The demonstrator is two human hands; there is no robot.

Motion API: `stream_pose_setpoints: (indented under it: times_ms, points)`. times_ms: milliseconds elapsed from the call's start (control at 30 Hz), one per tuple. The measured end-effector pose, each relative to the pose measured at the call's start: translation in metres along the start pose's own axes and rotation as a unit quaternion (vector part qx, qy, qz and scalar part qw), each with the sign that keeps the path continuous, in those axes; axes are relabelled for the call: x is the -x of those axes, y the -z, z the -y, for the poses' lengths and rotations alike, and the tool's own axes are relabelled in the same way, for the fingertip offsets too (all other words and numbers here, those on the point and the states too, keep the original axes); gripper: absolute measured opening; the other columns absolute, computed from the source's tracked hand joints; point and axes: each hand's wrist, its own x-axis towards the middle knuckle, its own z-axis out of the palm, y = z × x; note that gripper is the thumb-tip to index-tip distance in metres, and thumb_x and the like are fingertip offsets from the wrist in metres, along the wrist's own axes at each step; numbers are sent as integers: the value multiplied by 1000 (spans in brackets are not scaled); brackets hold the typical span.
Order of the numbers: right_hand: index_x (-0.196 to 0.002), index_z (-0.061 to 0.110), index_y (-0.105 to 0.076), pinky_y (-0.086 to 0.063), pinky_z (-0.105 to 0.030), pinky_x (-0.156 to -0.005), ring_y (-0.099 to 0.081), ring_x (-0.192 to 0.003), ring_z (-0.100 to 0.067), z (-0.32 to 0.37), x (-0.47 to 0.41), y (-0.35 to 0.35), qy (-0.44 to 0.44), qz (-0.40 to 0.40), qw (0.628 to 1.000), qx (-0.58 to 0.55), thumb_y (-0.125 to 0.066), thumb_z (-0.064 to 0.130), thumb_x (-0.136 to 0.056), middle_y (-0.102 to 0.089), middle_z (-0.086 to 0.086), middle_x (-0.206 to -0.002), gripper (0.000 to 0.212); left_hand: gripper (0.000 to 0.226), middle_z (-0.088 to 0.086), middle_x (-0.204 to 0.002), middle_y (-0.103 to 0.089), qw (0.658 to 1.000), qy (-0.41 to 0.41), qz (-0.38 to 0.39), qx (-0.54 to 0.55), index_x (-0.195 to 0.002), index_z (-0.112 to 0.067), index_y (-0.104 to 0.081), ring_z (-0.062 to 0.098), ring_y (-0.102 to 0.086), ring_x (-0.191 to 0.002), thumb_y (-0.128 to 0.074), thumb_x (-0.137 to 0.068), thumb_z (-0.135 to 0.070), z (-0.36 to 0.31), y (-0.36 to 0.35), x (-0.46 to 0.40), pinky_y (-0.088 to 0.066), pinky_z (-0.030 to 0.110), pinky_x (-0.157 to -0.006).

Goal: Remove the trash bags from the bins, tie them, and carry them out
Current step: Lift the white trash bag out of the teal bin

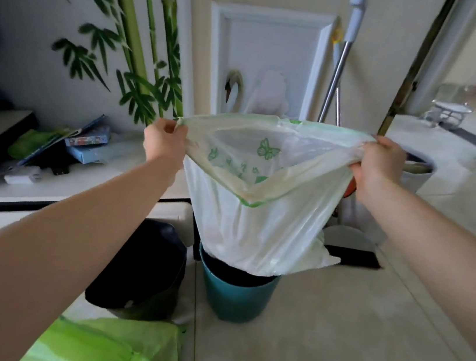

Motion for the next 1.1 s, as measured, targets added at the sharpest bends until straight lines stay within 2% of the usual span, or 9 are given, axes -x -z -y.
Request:
stream_pose_setpoints:
  times_ms: [100, 200, 300, 400, 500, 633, 833, 933, 1100]
  points:
    - [-72, 22, -60, -51, -29, -63, -57, -73, -21, 33, 11, 6, 26, -2, 1000, -7, -38, -5, -77, -57, -2, -74, 36, 14, 4, -91, -66, 1000, -20, -1, 4, -99, -12, -65, 19, -59, -79, -56, -91, -20, -36, 16, 12, -56, 35, -75]
    - [-68, 24, -61, -52, -35, -71, -58, -68, -20, 64, 26, 13, 41, -5, 999, -30, -42, -6, -76, -59, -2, -73, 36, 11, -2, -77, -59, 999, -43, 10, 2, -95, -12, -63, 18, -56, -75, -56, -92, -20, -72, 34, 27, -54, 38, -80]
    - [-65, 21, -63, -51, -37, -71, -59, -69, -24, 92, 40, 22, 64, 3, 997, -32, -43, -4, -70, -60, -4, -69, 33, 9, -2, -72, -57, 998, -58, 17, 14, -90, -14, -63, 17, -53, -70, -57, -92, -21, -100, 48, 42, -54, 35, -73]
    - [-63, 19, -63, -48, -37, -68, -57, -71, -25, 110, 54, 36, 76, 12, 997, -25, -45, -2, -67, -59, -5, -67, 28, 9, -1, -70, -56, 997, -71, 30, 14, -90, -14, -62, 14, -50, -61, -56, -93, -20, -117, 62, 62, -46, 25, -56]
    - [-60, 20, -62, -46, -36, -69, -57, -74, -25, 119, 69, 53, 78, 7, 997, -2, -43, -1, -71, -59, -4, -66, 30, 11, 0, -74, -59, 996, -72, 54, 5, -95, -11, -64, 12, -53, -60, -57, -93, -18, -123, 74, 82, -48, 22, -54]
    - [-62, 20, -60, -46, -36, -69, -57, -73, -25, 118, 91, 77, 59, -8, 998, 22, -43, -3, -77, -58, -3, -66, 32, 10, 3, -79, -62, 994, -45, 95, 14, -93, -8, -64, 14, -59, -65, -58, -92, -16, -109, 87, 110, -53, 16, -50]
    - [-83, 13, -65, -53, -34, -72, -59, -71, -18, 83, 125, 117, 27, 3, 998, 63, -44, -4, -81, -61, -5, -78, 27, 15, 8, -77, -63, 991, 32, 127, 27, -74, -12, -62, 24, -63, -73, -59, -89, -12, -56, 93, 151, -58, 32, -66]
    - [-69, 15, -63, -49, -37, -71, -57, -69, -21, 53, 132, 139, -1, 15, 995, 103, -44, -5, -79, -59, -5, -72, 29, 14, 9, -77, -63, 987, 75, 140, 17, -75, -10, -61, 28, -63, -75, -60, -89, -12, -20, 97, 170, -59, 40, -76]
    - [-71, 12, -62, -50, -37, -68, -54, -68, -25, 4, 144, 163, -85, 37, 985, 142, -46, -7, -80, -57, -11, -75, 26, 13, 13, -83, -64, 981, 133, 141, -8, -77, -9, -62, 23, -64, -70, -60, -90, -9, 35, 104, 197, -58, 33, -67]
